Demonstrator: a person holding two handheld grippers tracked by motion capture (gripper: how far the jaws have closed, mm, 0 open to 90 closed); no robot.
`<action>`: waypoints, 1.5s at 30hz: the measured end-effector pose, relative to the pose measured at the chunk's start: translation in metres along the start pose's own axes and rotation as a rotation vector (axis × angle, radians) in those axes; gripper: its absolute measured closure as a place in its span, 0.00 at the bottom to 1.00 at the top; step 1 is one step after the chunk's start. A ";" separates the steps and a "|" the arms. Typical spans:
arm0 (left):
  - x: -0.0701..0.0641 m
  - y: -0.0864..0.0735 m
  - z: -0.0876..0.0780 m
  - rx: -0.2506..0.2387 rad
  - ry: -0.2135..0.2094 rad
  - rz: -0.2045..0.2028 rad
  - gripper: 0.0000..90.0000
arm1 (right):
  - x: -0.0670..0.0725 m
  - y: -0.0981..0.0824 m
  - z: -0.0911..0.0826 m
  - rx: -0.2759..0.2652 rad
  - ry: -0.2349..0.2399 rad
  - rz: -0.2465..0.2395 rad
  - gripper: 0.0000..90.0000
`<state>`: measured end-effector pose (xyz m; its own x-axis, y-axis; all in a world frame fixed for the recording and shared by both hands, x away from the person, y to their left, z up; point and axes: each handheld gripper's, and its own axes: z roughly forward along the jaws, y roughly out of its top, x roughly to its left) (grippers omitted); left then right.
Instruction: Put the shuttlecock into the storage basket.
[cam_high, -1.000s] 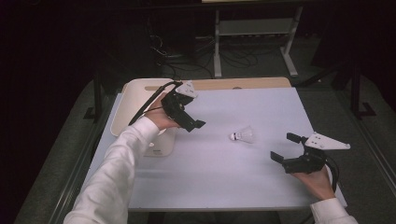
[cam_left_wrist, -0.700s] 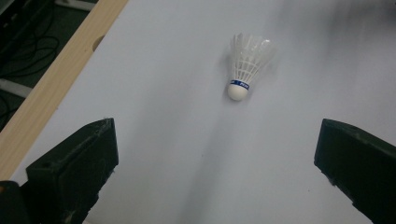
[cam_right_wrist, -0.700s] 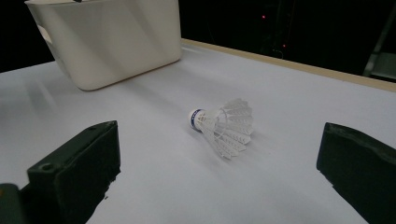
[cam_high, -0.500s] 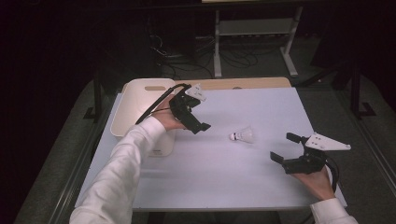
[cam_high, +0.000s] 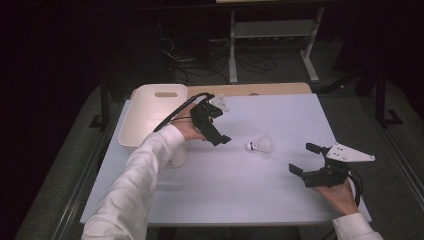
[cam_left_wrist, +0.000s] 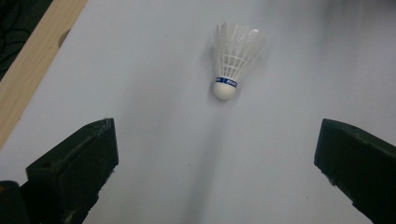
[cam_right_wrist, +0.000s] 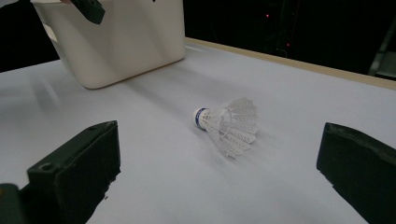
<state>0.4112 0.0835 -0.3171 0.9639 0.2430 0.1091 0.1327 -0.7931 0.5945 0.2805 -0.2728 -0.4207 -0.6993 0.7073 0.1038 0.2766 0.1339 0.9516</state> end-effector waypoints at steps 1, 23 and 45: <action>0.000 0.001 0.002 -0.001 -0.005 -0.001 0.00 | 0.000 0.000 0.000 0.000 0.001 0.000 0.00; -0.002 0.014 0.032 0.036 -0.045 0.017 0.00 | 0.001 0.000 0.001 0.001 0.012 -0.003 0.00; 0.002 0.021 0.063 0.083 -0.079 0.060 0.00 | 0.002 0.001 -0.003 -0.020 0.027 0.014 0.00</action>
<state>0.4305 0.0315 -0.3546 0.9854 0.1519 0.0772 0.0900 -0.8489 0.5208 0.2780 -0.2732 -0.4185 -0.7129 0.6901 0.1242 0.2734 0.1105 0.9555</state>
